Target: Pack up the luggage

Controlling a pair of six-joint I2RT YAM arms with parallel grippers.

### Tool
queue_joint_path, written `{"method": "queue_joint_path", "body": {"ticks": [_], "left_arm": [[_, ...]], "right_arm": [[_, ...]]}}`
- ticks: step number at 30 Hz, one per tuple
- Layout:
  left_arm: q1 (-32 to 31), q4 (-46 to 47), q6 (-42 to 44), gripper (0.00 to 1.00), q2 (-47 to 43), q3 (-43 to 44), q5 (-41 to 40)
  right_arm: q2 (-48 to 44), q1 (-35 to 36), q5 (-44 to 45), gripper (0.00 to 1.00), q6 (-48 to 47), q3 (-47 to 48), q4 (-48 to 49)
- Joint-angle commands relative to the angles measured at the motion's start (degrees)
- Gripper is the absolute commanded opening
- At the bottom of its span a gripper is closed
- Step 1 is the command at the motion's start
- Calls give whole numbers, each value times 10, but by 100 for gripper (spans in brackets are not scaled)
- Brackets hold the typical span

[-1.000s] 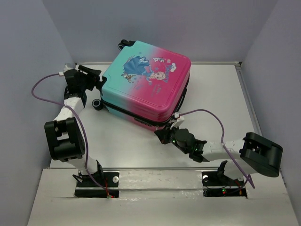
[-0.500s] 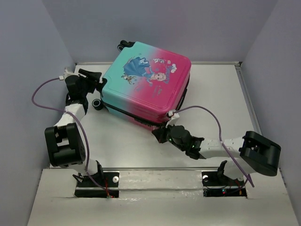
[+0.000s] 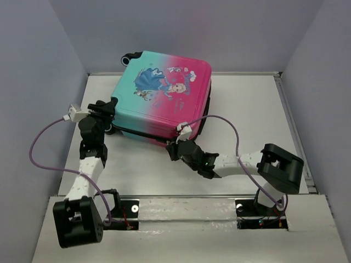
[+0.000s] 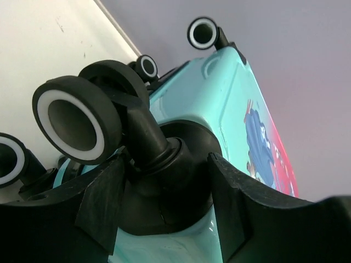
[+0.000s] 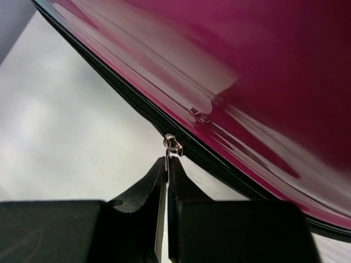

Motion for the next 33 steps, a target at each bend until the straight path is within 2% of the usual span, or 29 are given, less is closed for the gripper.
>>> {"method": "queue_joint_path", "body": {"ticks": [1, 5, 7, 9, 12, 13, 15, 19, 20, 24, 27, 30, 31, 33], "left_arm": [[-61, -102, 65, 6, -72, -28, 154], [-67, -93, 47, 6, -67, -14, 174], [-112, -92, 40, 6, -70, -9, 158], [-182, -91, 26, 6, -75, -2, 117], [-249, -69, 0, 6, -75, 0, 100], [-261, -65, -14, 6, -75, 1, 100], [-287, -65, -20, 6, -74, 15, 109], [-295, -96, -10, 6, -95, 38, 121], [-295, -128, -2, 6, -100, 59, 130], [-295, -149, -6, 6, -122, 60, 168], [-300, -144, -27, 6, -144, 43, 178], [-301, -175, -14, 6, -171, 39, 151], [-301, -194, 15, 6, -177, 42, 137], [-301, -230, 55, 6, -190, 47, 98]], "right_arm": [[-70, 8, -94, 7, -35, 9, -23], [-156, -15, -86, 7, -31, -37, -51], [-179, -26, -86, 7, -35, -47, -68], [-182, -26, -90, 7, -47, -40, -83], [-145, -26, -157, 7, -36, -19, -66], [-104, -26, -204, 7, -26, -15, -26], [-28, 4, -210, 7, -21, 25, -5], [50, 47, -232, 7, -63, 90, 11], [57, 47, -240, 7, -77, 95, 27], [102, 47, -289, 7, -111, 125, 33], [145, 47, -305, 7, -96, 156, 39], [137, 47, -303, 7, -72, 123, 61], [106, 47, -282, 11, -58, 108, 49], [30, 47, -263, 45, -43, 63, -5]]}}
